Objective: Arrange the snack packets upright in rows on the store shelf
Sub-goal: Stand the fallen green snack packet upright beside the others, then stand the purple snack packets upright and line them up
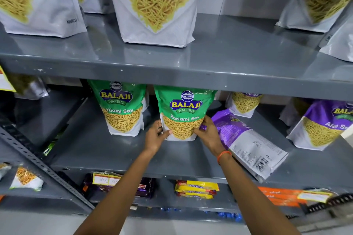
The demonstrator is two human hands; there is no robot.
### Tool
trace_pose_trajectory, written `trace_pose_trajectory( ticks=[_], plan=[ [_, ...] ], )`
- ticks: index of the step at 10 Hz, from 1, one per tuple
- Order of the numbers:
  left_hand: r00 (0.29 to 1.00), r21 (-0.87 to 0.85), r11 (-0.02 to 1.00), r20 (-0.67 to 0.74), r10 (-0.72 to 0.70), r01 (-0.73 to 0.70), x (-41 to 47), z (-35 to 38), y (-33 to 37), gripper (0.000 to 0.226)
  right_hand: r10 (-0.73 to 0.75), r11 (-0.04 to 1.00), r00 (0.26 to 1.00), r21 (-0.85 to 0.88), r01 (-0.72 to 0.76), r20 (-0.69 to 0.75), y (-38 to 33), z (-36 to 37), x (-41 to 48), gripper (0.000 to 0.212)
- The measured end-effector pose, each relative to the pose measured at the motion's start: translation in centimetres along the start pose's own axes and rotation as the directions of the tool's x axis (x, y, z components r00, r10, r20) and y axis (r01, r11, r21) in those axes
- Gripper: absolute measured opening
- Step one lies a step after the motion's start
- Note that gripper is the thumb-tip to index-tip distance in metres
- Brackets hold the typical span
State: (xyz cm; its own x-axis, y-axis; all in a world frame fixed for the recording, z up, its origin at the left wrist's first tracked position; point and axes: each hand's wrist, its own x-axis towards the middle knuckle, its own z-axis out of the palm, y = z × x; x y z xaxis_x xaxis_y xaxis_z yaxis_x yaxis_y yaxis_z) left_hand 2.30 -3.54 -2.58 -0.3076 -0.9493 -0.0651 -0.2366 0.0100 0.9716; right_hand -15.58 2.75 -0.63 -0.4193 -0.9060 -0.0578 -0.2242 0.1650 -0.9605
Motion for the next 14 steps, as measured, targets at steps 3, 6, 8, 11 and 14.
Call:
trace_pose_trajectory(
  ticks=[3,6,8,11,14],
  plan=[
    [0.952,-0.010,0.991,-0.275,-0.134,0.136,-6.7,9.0,1.9,0.087,-0.351,0.775,0.916,-0.609,0.169,-0.192,-0.7,-4.6,-1.5,0.054],
    [0.903,-0.154,0.909,-0.136,-0.408,0.388,-7.5,24.4,5.8,0.042,0.363,0.668,0.932,-0.695,-0.266,-0.007,3.9,-20.3,-0.8,0.049],
    [0.840,-0.300,0.855,-0.224,-0.494,0.423,-6.5,24.2,5.4,0.020,0.352,0.858,0.936,-0.389,-0.334,-0.027,5.4,-23.7,0.4,0.039],
    [0.936,-0.433,0.898,-0.280,-0.215,0.077,-5.6,24.3,7.9,0.036,0.128,0.980,0.980,0.173,-0.101,-0.152,5.8,-25.6,0.8,0.017],
    [0.967,-0.263,0.960,-0.251,0.032,-0.100,0.9,25.5,10.0,0.017,-0.059,0.982,0.930,0.146,0.120,-0.364,8.0,-25.4,2.5,0.015]
  ],
)
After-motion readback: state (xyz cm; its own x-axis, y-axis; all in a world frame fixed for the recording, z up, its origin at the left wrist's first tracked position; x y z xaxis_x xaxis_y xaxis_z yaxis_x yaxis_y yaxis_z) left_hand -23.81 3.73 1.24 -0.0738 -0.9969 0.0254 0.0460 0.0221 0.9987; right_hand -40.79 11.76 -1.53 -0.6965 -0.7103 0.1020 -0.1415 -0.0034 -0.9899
